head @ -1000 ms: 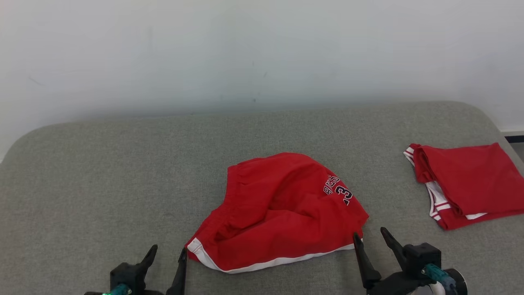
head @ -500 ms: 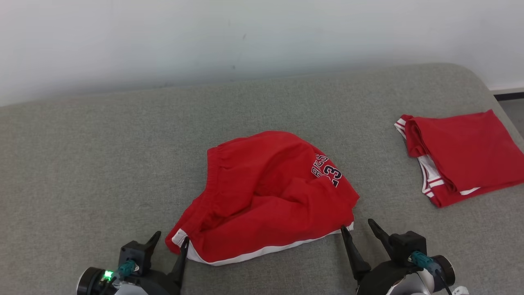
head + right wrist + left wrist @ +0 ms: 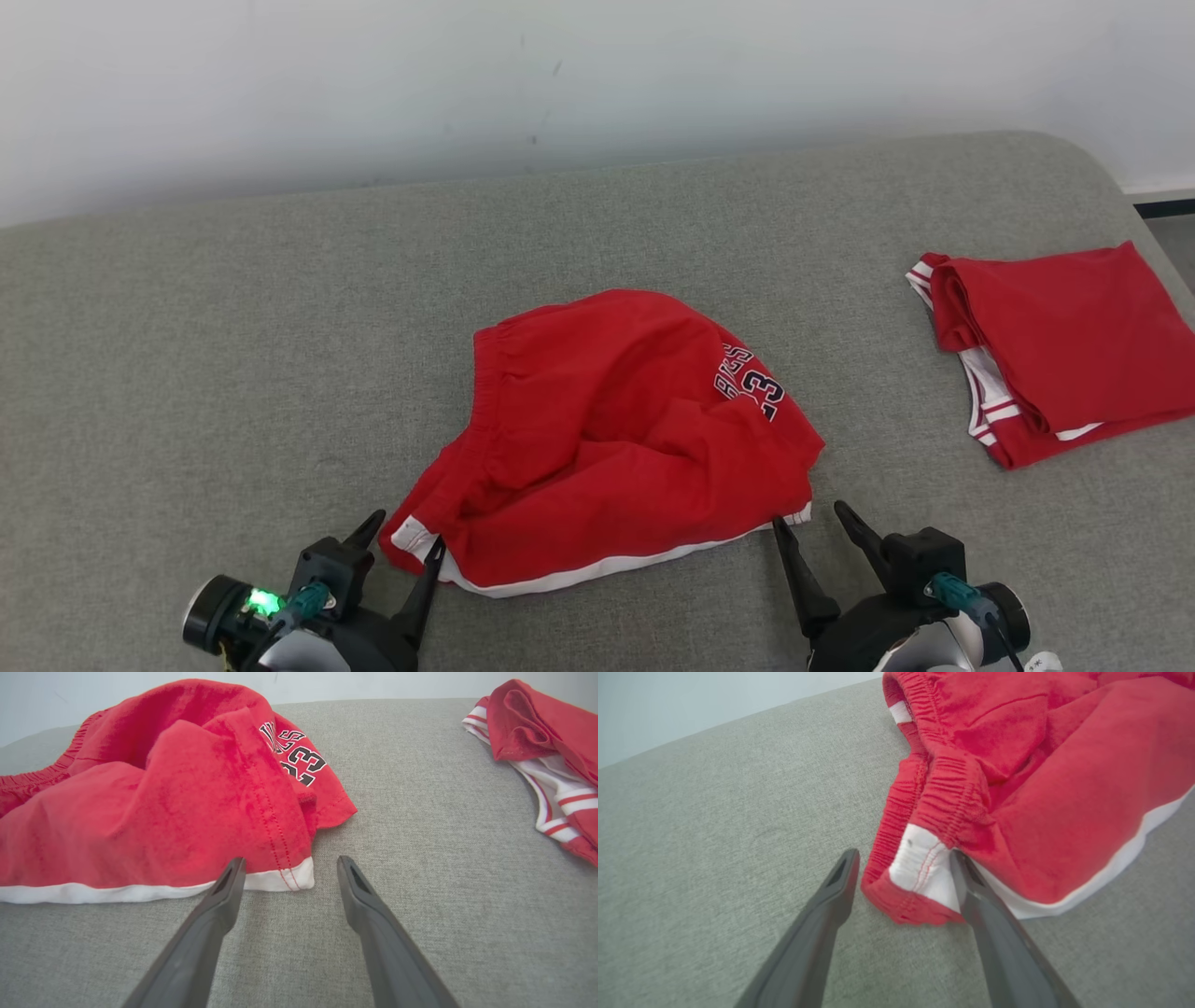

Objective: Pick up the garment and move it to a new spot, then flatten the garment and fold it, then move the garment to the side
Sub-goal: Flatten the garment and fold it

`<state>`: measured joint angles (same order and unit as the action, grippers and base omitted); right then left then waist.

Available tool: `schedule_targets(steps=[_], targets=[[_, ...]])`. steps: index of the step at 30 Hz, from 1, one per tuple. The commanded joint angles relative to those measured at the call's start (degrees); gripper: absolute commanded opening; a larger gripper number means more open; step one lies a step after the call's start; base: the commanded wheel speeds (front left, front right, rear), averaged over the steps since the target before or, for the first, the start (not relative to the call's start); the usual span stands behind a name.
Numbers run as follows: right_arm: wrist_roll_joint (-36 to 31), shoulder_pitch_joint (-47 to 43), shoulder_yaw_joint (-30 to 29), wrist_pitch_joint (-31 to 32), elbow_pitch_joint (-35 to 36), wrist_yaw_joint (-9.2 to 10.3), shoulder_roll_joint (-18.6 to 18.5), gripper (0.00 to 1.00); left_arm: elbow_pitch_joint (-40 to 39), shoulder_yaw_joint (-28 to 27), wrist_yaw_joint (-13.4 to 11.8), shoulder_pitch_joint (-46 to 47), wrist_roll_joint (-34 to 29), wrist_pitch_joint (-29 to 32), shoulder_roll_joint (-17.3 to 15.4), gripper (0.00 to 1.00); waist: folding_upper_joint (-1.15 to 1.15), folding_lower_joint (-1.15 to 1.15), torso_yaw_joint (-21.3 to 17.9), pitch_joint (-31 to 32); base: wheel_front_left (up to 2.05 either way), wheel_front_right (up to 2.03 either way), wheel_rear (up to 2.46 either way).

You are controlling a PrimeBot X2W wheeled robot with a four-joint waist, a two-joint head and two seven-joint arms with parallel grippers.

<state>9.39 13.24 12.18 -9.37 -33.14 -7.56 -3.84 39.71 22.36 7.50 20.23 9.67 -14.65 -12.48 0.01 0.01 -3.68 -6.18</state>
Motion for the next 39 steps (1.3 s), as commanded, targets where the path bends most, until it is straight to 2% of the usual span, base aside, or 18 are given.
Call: schedule_targets(steps=[1,12,16,17,18,19,20,22,23,39], targets=[[0.36,0.81,0.15,-0.52,-0.36,0.17,0.07,1.00,-0.52,0.54,-0.11,0.67,-0.63,-0.44,-0.45,1.00,-0.01,-0.01,0.07,-0.14,0.00,0.00,0.00],[0.67,1.43,-0.30,-1.52,-1.67,0.17,-0.08,1.00,-4.00,7.18,-0.10,1.96,-1.28,-0.54,-4.11,1.00,-0.01,-0.01,0.30,-0.62,0.00,0.00,0.00],[0.55,1.48,-0.50,-1.72,-1.95,0.17,-0.02,1.00,-5.90,7.77,-0.10,0.89,-1.72,-0.48,-4.72,0.92,-0.01,-0.01,0.40,-0.56,0.00,0.00,0.00],[0.53,1.45,-0.53,-1.79,-2.05,0.17,0.00,1.00,-6.24,8.01,-0.10,0.43,-1.79,-0.48,-4.89,0.82,-0.01,-0.01,0.43,-0.52,0.00,0.00,0.00],[0.56,1.42,-0.55,-1.81,-2.13,0.17,0.02,1.00,-6.58,8.17,-0.10,0.16,-1.78,-0.49,-5.04,0.77,-0.01,-0.01,0.47,-0.49,0.00,0.00,0.00],[0.60,1.43,-0.59,-1.88,-2.22,0.17,0.04,1.00,-6.81,8.32,-0.10,0.04,-1.61,-0.49,-5.12,0.55,-0.01,-0.01,0.51,-0.49,0.00,0.00,0.00],[0.62,1.49,-0.59,-1.91,-2.30,0.17,0.04,1.00,-6.99,8.38,-0.10,0.02,-1.47,-0.49,-5.17,0.47,-0.01,-0.01,0.54,-0.48,0.00,0.00,0.00],[0.69,1.65,-0.51,-1.85,-2.44,0.17,0.07,1.00,-7.20,8.50,-0.10,-0.24,-1.00,-0.49,-5.16,0.19,-0.01,-0.01,0.58,-0.51,0.00,0.00,0.00],[0.73,1.73,-0.48,-1.88,-2.51,0.17,0.08,1.00,-7.26,8.56,-0.10,-0.29,-0.79,-0.49,-5.21,0.02,-0.01,-0.01,0.61,-0.54,0.00,0.00,0.00],[1.18,5.49,1.25,1.95,-7.64,0.17,-1.48,1.00,-7.84,7.01,-0.34,-0.69,1.51,-0.50,-4.24,0.00,-0.01,-0.01,2.04,-1.68,0.00,0.00,0.00]])
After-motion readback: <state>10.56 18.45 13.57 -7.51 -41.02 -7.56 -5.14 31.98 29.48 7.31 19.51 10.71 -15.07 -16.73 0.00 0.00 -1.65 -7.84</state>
